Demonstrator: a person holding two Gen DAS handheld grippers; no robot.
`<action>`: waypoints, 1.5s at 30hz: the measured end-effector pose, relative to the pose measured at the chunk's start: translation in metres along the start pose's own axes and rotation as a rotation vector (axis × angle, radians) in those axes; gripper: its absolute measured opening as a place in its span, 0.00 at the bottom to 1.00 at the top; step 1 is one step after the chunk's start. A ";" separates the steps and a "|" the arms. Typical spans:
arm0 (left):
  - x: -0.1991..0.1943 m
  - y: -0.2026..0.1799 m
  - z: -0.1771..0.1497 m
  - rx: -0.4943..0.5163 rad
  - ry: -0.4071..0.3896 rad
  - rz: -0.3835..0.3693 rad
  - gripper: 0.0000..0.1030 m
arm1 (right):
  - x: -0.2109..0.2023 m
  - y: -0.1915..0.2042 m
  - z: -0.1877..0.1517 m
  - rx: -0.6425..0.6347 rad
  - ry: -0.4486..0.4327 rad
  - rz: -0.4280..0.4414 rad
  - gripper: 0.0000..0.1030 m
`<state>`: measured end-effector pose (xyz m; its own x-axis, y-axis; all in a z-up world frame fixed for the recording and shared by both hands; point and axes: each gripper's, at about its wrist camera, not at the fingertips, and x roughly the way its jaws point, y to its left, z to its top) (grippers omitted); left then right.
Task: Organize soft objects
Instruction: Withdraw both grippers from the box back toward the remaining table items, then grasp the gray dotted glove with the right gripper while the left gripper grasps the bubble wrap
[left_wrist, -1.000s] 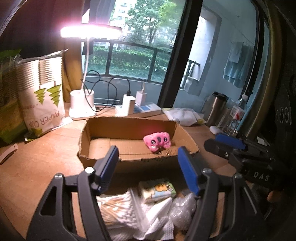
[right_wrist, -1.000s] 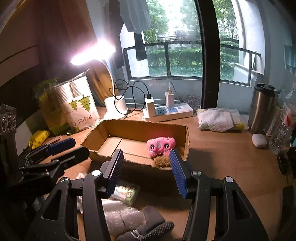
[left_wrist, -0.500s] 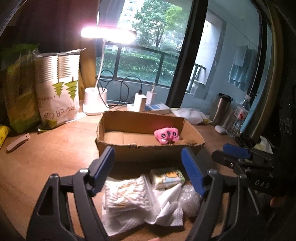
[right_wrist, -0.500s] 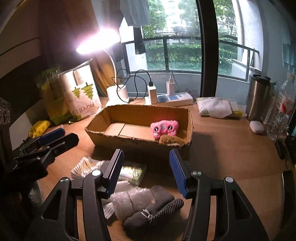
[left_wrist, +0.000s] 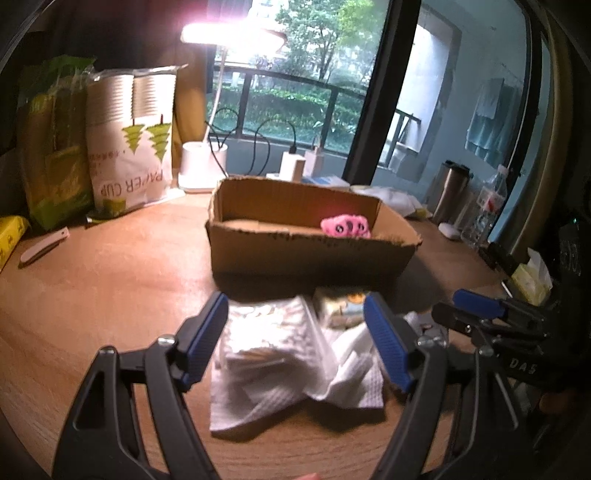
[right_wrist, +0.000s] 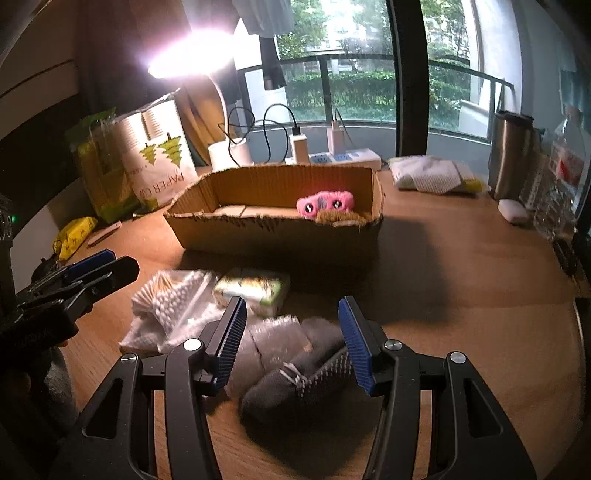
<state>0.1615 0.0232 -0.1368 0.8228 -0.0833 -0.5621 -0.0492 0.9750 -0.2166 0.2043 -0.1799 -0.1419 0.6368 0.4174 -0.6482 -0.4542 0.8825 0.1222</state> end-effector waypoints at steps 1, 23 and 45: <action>0.001 -0.001 -0.002 0.003 0.006 0.001 0.75 | 0.001 -0.001 -0.005 0.000 0.003 -0.005 0.53; 0.025 -0.068 -0.015 0.143 0.089 -0.039 0.75 | 0.021 -0.025 -0.029 0.007 0.114 0.042 0.58; 0.072 -0.132 -0.038 0.338 0.225 -0.027 0.72 | -0.007 -0.091 -0.030 0.100 0.019 0.028 0.34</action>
<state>0.2060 -0.1189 -0.1795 0.6753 -0.1162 -0.7284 0.1904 0.9815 0.0199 0.2226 -0.2695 -0.1705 0.6126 0.4385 -0.6576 -0.4065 0.8883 0.2137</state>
